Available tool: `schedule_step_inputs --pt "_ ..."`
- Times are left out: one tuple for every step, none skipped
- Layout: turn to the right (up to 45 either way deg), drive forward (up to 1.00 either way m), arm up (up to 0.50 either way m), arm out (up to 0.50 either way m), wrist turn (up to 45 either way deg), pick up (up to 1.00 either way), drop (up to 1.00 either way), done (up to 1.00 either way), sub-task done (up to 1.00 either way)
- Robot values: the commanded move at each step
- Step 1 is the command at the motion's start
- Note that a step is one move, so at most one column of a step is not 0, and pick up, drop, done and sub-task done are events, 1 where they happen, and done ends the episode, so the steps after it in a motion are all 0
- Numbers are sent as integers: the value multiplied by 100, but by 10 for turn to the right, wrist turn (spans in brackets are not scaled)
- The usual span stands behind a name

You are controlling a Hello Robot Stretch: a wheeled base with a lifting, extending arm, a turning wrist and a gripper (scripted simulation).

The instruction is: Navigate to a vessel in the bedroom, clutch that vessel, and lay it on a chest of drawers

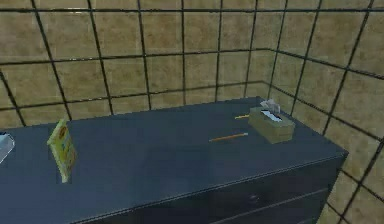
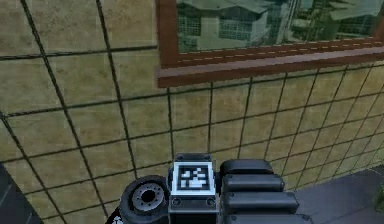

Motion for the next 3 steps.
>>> schedule_step_inputs --pt "30 0 0 0 0 0 0 0 0" --pt "-330 0 0 0 0 0 0 0 0" --pt "240 0 0 0 0 0 0 0 0"
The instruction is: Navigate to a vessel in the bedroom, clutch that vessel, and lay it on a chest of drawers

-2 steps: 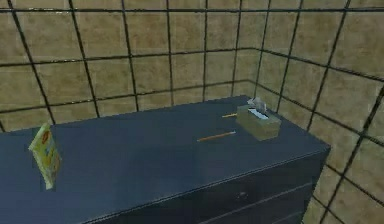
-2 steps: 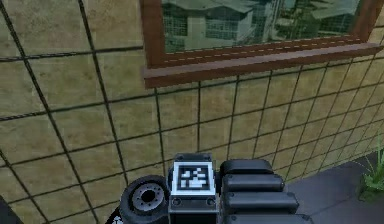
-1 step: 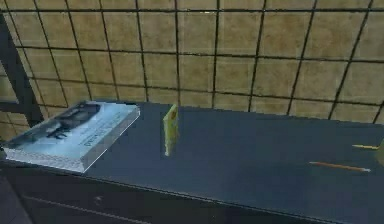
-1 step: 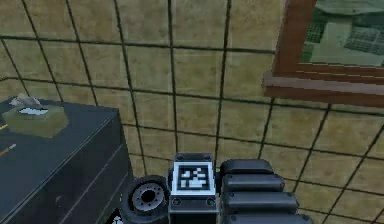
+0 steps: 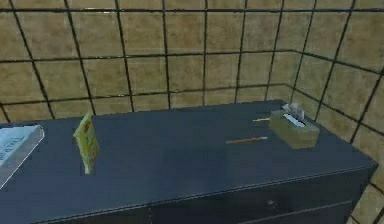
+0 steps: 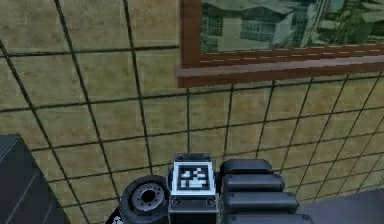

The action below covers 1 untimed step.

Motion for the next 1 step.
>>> schedule_step_inputs --pt "0 20 0 0 0 0 0 0 0"
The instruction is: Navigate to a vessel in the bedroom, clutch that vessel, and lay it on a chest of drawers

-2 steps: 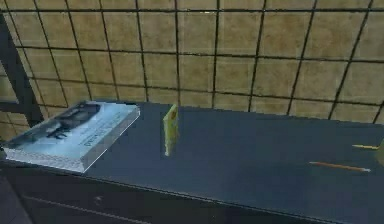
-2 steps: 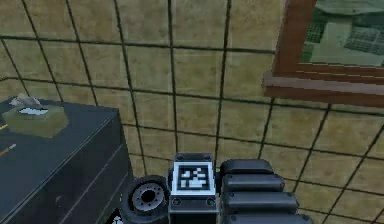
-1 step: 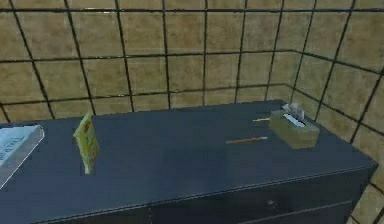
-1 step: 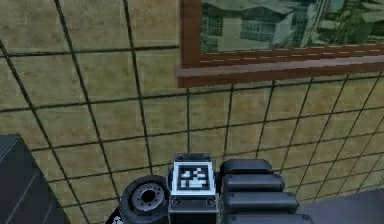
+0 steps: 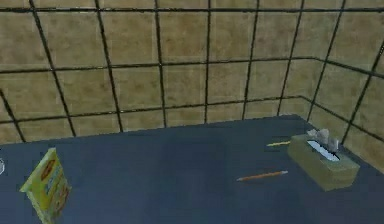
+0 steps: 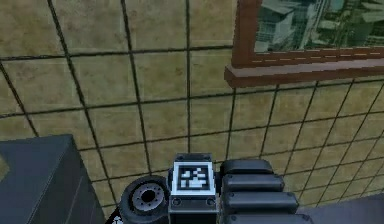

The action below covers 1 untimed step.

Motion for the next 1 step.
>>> schedule_step_inputs --pt "-150 0 0 0 0 0 0 0 0"
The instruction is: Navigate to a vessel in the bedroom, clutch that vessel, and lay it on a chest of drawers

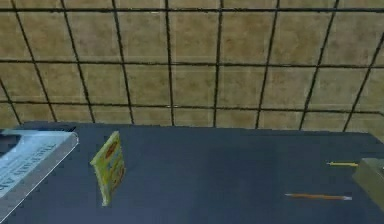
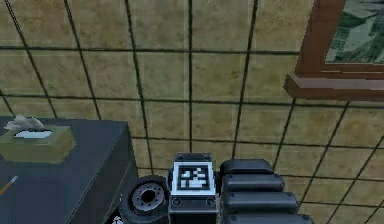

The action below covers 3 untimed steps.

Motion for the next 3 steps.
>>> schedule_step_inputs --pt "210 0 0 0 0 0 0 0 0" --pt "-360 0 0 0 0 0 0 0 0" --pt "420 0 0 0 0 0 0 0 0"
